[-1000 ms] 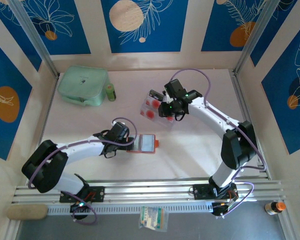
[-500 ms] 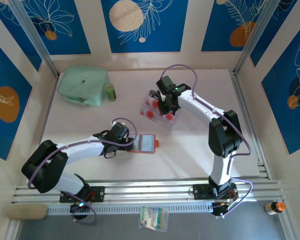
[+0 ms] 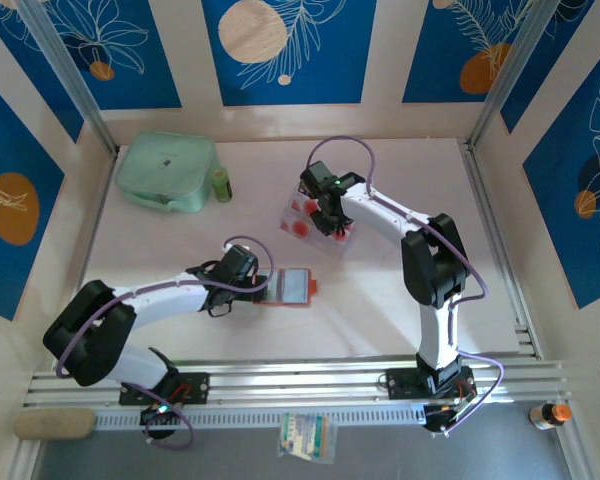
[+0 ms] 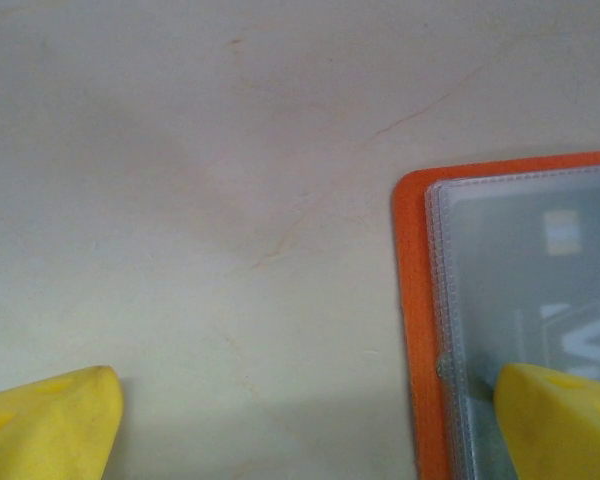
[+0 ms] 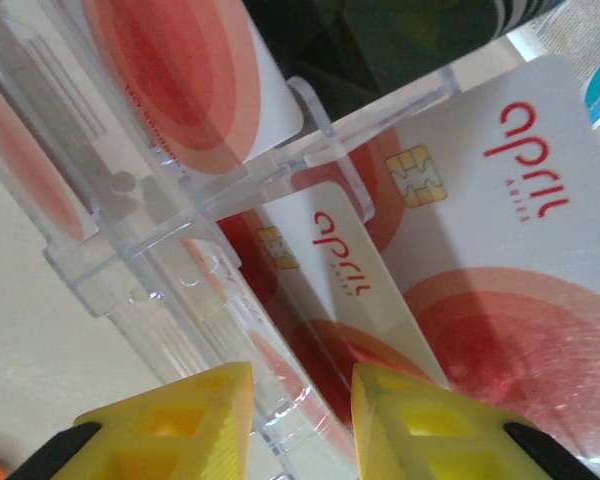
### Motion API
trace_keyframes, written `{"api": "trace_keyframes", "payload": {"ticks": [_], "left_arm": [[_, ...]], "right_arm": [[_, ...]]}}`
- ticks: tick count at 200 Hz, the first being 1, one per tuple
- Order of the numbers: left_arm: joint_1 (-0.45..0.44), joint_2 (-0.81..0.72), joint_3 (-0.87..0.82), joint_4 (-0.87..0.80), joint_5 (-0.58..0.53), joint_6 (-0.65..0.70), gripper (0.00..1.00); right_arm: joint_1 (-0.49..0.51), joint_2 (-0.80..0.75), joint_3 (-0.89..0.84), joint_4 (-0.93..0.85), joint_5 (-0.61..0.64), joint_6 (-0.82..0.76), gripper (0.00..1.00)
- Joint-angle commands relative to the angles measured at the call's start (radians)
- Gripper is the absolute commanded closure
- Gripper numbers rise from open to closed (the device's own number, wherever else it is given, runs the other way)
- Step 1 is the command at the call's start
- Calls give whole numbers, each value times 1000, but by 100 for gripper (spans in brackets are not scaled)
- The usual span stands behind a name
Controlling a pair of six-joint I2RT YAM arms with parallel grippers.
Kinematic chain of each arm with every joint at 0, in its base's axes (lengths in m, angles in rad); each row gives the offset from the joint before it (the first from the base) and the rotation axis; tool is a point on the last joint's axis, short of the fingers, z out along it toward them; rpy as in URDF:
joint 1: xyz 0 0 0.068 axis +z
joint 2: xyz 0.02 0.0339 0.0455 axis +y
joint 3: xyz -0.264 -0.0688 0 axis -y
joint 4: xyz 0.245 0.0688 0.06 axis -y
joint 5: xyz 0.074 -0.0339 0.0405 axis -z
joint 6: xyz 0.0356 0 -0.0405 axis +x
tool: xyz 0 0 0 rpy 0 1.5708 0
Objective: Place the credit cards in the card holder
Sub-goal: Pick up the credit card from the storage box.
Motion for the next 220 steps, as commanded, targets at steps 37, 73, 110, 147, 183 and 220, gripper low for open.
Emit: {"api": "trace_keyframes", "payload": {"ticks": [37, 73, 110, 147, 183, 220], "left_arm": [[8, -24, -8, 8, -3, -17, 5], [8, -28, -8, 6, -4, -17, 5], [8, -29, -6, 6, -5, -17, 5], [8, -34, -6, 0, -5, -12, 5], [8, -46, -3, -11, -4, -8, 5], [8, -65, 18, -31, 0, -2, 5]], "right_arm": [[15, 29, 18, -5, 20, -31, 75], [18, 25, 11, 1, 2, -43, 80], [18, 7, -6, 16, -1, -66, 89], [20, -36, -19, 34, -35, -120, 93], [33, -89, -12, 41, -43, -159, 100], [61, -124, 34, 23, -25, -170, 100]]}}
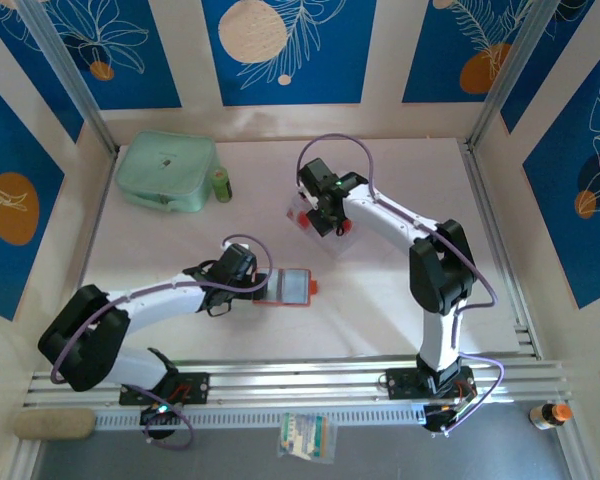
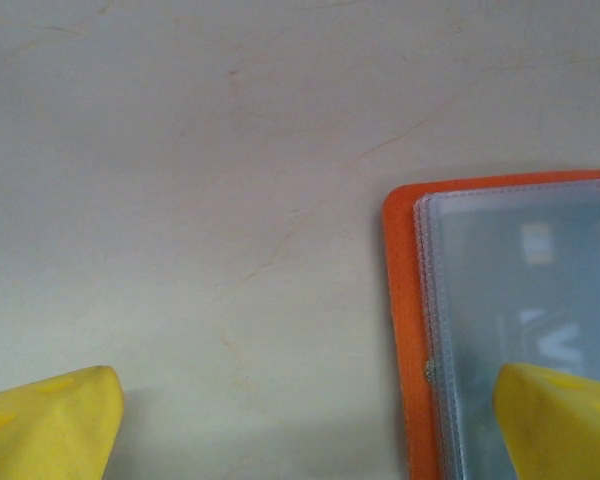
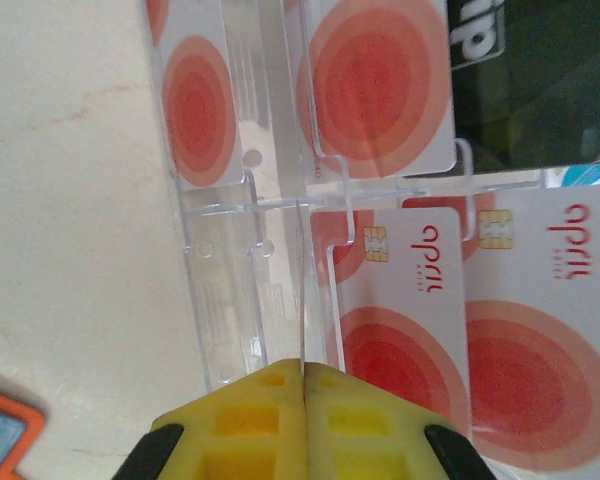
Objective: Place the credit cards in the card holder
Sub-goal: Pick up the credit card from the storage box.
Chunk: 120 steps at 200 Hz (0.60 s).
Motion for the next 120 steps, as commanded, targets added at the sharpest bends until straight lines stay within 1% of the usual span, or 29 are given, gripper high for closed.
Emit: {"api": "trace_keyframes", "payload": {"ticks": [1, 17, 33, 60, 84, 111, 120], "left_arm": [[8, -27, 20, -29, 0, -2, 5], [8, -35, 29, -37, 3, 1, 5], [8, -42, 43, -44, 3, 6, 5], [8, -40, 70, -53, 3, 19, 5], [8, -19, 91, -58, 2, 36, 5], [8, 21, 110, -65, -4, 53, 5], [10, 32, 115, -69, -8, 58, 5]], "right_arm": [[27, -52, 42, -3, -2, -23, 100], [41, -70, 59, -12, -9, -10, 100], [47, -97, 69, -18, -34, 37, 100], [31, -177, 21, 15, -163, 189, 100], [-7, -282, -121, 135, -350, 365, 100], [-59, -399, -368, 383, -591, 587, 100], [-70, -432, -457, 488, -644, 662, 100]]}}
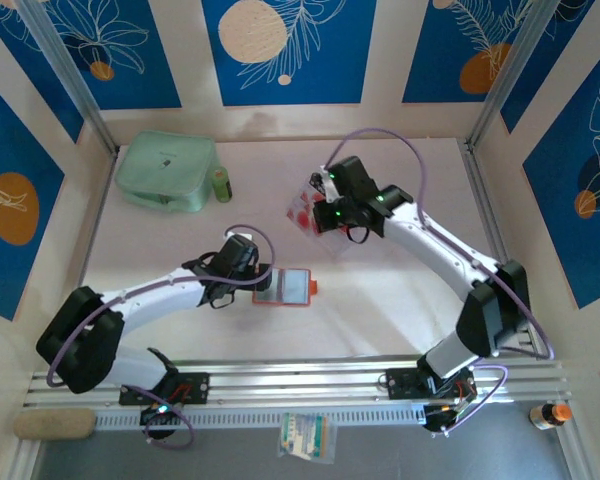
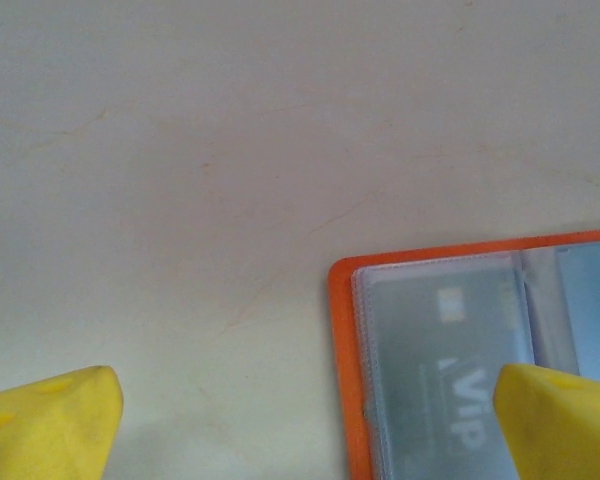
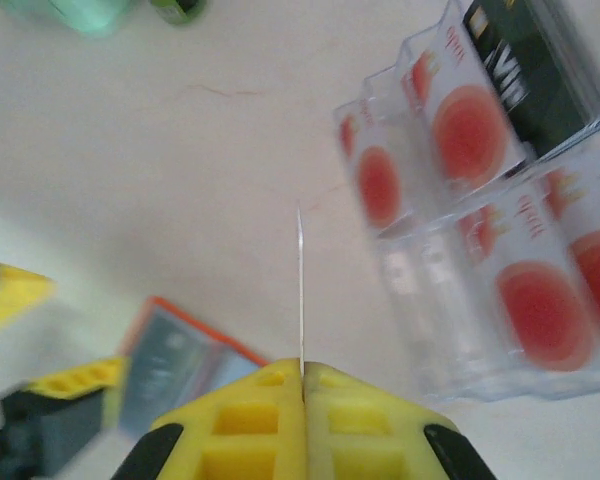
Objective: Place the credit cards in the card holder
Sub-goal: Pick up the credit card from the storage box, then insert the credit card into the card slot.
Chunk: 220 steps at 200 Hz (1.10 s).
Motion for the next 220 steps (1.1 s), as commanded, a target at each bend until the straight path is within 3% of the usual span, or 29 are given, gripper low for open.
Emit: {"api": "trace_keyframes", "payload": {"ticks": [1, 31, 71, 126, 220], "left_arm": [[9, 35, 31, -39, -8, 35, 5], [10, 62, 32, -45, -18, 47, 5], [9, 72, 18, -50, -31, 50, 5], [8, 81, -6, -53, -32, 38, 5], [8, 51, -51, -61, -24, 8, 5]], "right_arm": [[-29, -58, -181, 260, -267, 274, 100], [-22, -109, -431, 570, -360, 460, 100], [55, -84, -605, 797, -296, 571, 100], [127, 6, -674, 922, -215, 615, 100], [151, 79, -699, 1025, -165, 646, 100]]}}
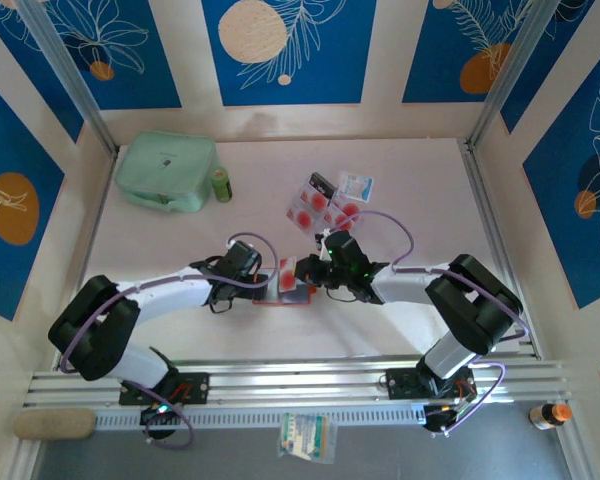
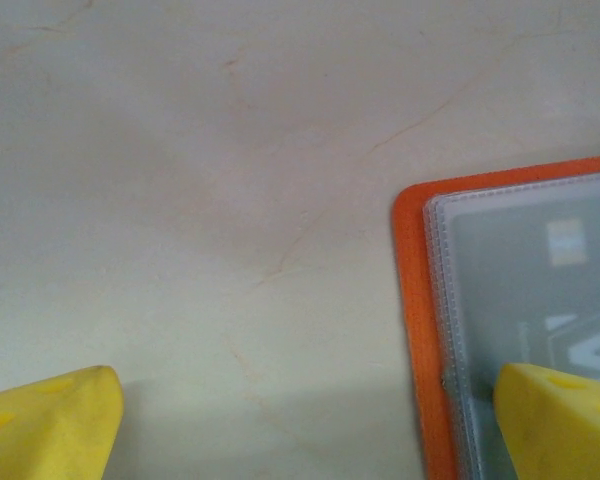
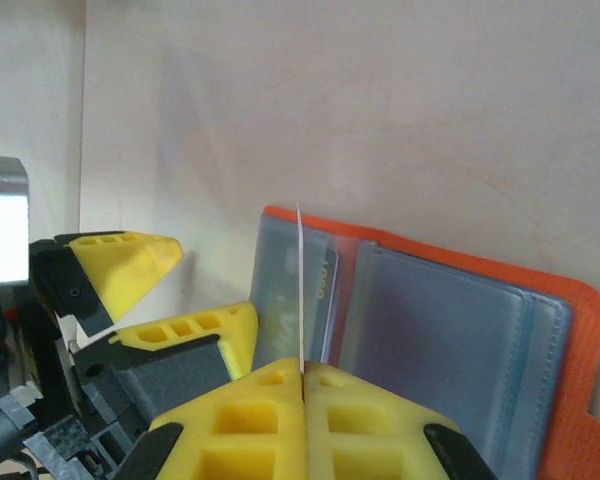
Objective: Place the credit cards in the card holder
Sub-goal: Insert the credit card into the card slot.
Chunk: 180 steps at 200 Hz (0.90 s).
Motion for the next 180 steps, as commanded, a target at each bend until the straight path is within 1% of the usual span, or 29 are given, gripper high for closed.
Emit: {"api": "trace_keyframes", "payload": {"ticks": [1, 58, 180], "left_arm": [[8, -24, -22, -34, -4, -20, 5], [8, -35, -30, -33, -3, -28, 5], [8, -37, -32, -27, 2, -29, 6]], "right_arm": [[9, 14, -16, 50, 32, 15, 100], [13, 43, -13, 73, 52, 30, 100], [19, 101, -17, 129, 43, 55, 100]]}}
